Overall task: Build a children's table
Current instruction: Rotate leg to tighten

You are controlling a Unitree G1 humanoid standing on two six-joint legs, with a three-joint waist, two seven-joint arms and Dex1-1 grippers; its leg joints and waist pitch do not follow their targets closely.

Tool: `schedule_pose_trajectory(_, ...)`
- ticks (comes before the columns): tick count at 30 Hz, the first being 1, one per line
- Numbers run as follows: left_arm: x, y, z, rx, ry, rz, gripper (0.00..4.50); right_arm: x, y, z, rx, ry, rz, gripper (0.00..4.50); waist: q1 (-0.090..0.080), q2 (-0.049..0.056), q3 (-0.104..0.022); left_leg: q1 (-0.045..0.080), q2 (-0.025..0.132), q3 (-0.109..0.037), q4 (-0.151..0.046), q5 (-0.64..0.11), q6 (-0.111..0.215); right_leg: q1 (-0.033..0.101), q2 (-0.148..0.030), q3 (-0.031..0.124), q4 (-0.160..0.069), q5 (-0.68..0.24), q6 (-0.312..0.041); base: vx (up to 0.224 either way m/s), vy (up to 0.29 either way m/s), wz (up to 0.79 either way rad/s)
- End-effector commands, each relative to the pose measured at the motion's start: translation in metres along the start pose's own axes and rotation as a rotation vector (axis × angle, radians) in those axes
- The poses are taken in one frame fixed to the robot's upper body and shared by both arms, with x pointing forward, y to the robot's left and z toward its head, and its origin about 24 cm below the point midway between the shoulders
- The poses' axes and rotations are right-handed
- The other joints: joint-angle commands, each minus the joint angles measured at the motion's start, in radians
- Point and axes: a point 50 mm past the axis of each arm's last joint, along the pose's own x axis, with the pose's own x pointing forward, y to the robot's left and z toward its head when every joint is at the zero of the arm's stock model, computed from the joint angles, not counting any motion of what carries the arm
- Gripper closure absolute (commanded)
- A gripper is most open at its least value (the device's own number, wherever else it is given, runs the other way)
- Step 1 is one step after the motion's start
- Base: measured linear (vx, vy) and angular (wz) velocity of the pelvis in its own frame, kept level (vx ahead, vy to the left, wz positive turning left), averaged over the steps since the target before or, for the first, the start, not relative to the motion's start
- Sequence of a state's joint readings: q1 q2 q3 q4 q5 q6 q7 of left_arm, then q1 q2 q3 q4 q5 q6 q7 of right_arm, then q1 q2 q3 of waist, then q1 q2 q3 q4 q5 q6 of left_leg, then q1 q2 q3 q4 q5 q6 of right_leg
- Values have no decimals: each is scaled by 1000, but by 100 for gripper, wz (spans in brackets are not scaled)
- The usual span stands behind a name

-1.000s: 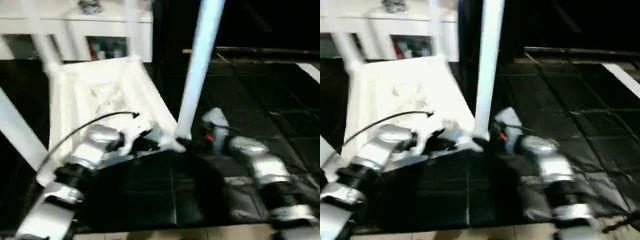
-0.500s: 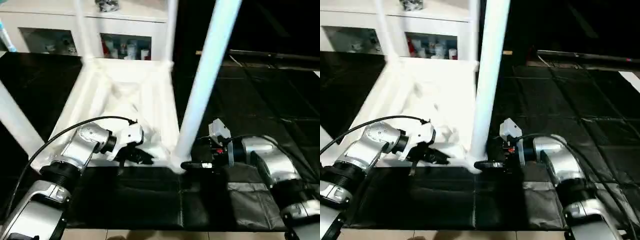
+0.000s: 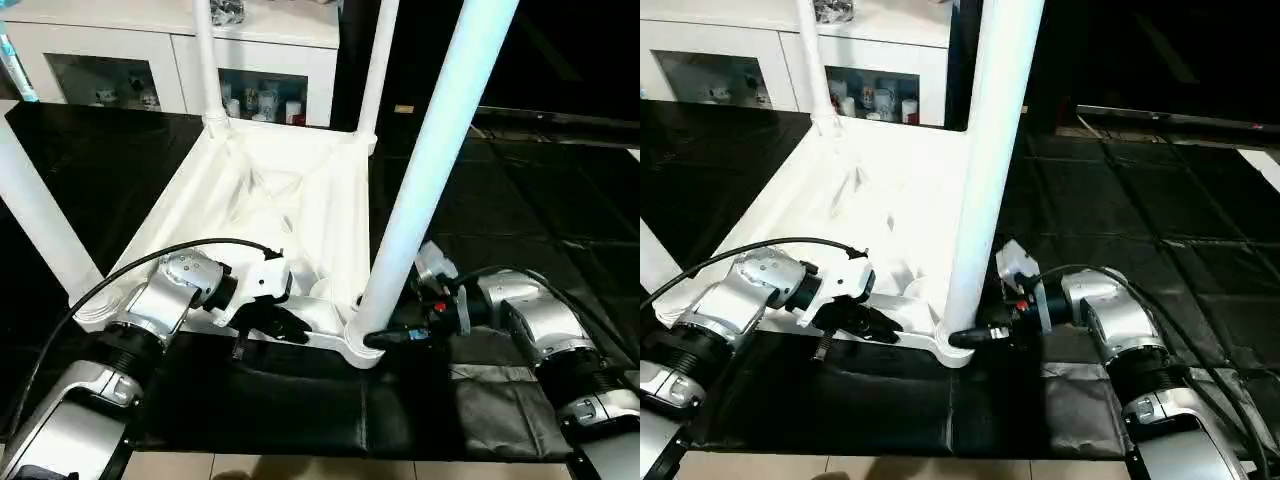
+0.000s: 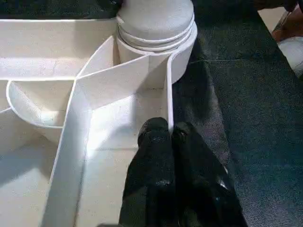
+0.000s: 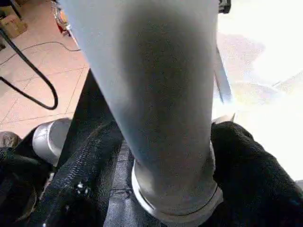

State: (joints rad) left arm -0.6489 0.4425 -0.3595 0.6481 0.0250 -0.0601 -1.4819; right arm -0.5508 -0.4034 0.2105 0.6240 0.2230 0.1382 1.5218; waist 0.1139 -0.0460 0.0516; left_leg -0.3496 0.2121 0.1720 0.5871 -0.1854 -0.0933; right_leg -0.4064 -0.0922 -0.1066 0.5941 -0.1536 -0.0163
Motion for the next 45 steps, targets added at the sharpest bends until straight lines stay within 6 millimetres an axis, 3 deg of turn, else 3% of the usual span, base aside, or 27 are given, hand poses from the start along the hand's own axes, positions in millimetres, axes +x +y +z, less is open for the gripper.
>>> schedule_pose_trajectory(1, 6, -1, 4, 36, 31, -58, 450, -2, -1, 4, -25, 28, 16, 171, -4, -2, -65, 4, 28, 4, -69, -222, 33, 51, -60, 53, -69, -356, -186, 0, 0, 0)
schedule_pose_trajectory(9, 9, 6, 3, -16, 13, 53, 450, 4, 2, 4, 32, -47, 18, 232, -4, 0, -65, 5, 29, 5, -69, -214, 37, 51, -56, 56, -62, -314, -203, 0, 0, 0)
schedule_pose_trajectory(12, 13, 13, 8, -94, -56, 163, 450, 12, 3, -1, 50, -71, -55, 240, -2, 0, -62, 11, 26, 6, -69, -244, 27, 45, -58, 57, -72, -373, -190, 0, 0, 0)
schedule_pose_trajectory(14, 21, 17, 13, -141, -92, 239, 450, 22, -3, -6, 71, -79, -213, 243, -7, 7, -59, 7, 24, 0, -73, -262, 14, 48, -60, 56, -78, -433, -164, 0, 0, 0)
schedule_pose_trajectory(15, 23, 18, 14, -155, -101, 261, 450, 26, -5, -7, 87, -83, -271, 244, -13, 4, -57, 5, 23, -1, -75, -271, 8, 48, -59, 55, -81, -459, -151, 0, 0, 0)
schedule_pose_trajectory(16, 27, 19, 16, -171, -108, 284, 450, 30, -9, -6, 102, -99, -332, 246, -25, 3, -54, 7, 13, -8, -73, -313, -10, 46, -61, 43, -98, -596, -95, -52, -1, -8)
schedule_pose_trajectory(17, 27, 20, 16, -172, -109, 286, 450, 31, -9, -6, 103, -101, -336, 246, -32, 1, -54, 4, 12, -10, -72, -316, -14, 47, -62, 40, -102, -624, -80, 0, 0, 0)
schedule_pose_trajectory(18, 33, 23, 20, -205, -130, 337, 450, 39, -13, -5, 126, -119, -409, 246, -43, 0, -56, -8, 8, -14, -72, -309, -13, 55, -62, 35, -108, -652, -50, 0, 0, 0)
schedule_pose_trajectory(20, 41, 28, 26, -248, -157, 395, 450, 50, -17, -3, 151, -123, -486, 251, -55, 3, -56, 3, 6, -15, -68, -320, -12, 43, -60, 28, -120, -663, -43, 0, 0, 0)
schedule_pose_trajectory(21, 49, 32, 32, -281, -177, 442, 450, 62, -22, 0, 181, -125, -566, 251, -67, 8, -54, 3, 6, -16, -69, -332, -11, 42, -56, 25, -122, -656, -48, 0, 0, 0)
schedule_pose_trajectory(22, 56, 36, 39, -309, -192, 481, 450, 72, -28, 4, 222, -130, -648, 252, -75, 7, -55, -1, 4, -21, -69, -343, -10, 49, -55, 16, -124, -659, -42, 0, 0, 0)
schedule_pose_trajectory(26, 62, 42, 49, -331, -204, 545, 450, 84, -34, 12, 231, -118, -727, 253, -91, 20, -58, 7, 6, -26, -69, -380, -1, 45, -58, 8, -132, -616, -55, 0, 0, 0)
schedule_pose_trajectory(29, 66, 44, 57, -339, -209, 574, 450, 93, -36, 18, 231, -107, -773, 253, -88, 17, -60, 2, 9, -23, -76, -347, 19, 48, -56, 19, -119, -510, -97, 0, 0, 0)
schedule_pose_trajectory(30, 66, 43, 58, -328, -203, 571, 450, 96, -35, 21, 209, -101, -771, 253, -85, 23, -62, 2, 11, -22, -77, -334, 21, 50, -56, 24, -112, -476, -110, 0, 0, 0)
schedule_pose_trajectory(31, 65, 42, 57, -317, -200, 565, 450, 97, -35, 23, 204, -114, -766, 253, -86, 22, -63, -2, 11, -20, -79, -323, 24, 52, -55, 28, -107, -445, -122, 0, 0, 0)
schedule_pose_trajectory(33, 64, 41, 56, -318, -194, 567, 450, 98, -35, 25, 209, -134, -771, 200, -83, 23, -67, -3, 12, -17, -79, -295, 29, 56, -56, 33, -101, -391, -140, 0, 0, 0)
schedule_pose_trajectory(35, 61, 40, 54, -306, -186, 564, 450, 97, -34, 27, 209, -148, -776, 186, -82, 24, -66, -3, 11, -14, -78, -279, 34, 55, -56, 34, -99, -384, -149, 0, 0, 0)
schedule_pose_trajectory(39, 53, 38, 48, -297, -176, 552, 450, 88, -34, 26, 200, -178, -772, 157, -77, 17, -68, -2, 11, -8, -74, -247, 40, 54, -56, 39, -95, -373, -154, 0, 0, 0)
schedule_pose_trajectory(42, 45, 36, 45, -295, -175, 543, 450, 77, -32, 24, 177, -180, -764, 122, -75, 18, -72, -9, 12, -7, -75, -192, 49, 60, -54, 41, -86, -318, -160, 0, 0, 0)
schedule_pose_trajectory(45, 36, 34, 42, -268, -183, 512, 450, 63, -28, 22, 132, -197, -707, 94, -72, 19, -72, -9, 17, -6, -74, -162, 62, 61, -53, 43, -76, -232, -191, 0, 0, 0)
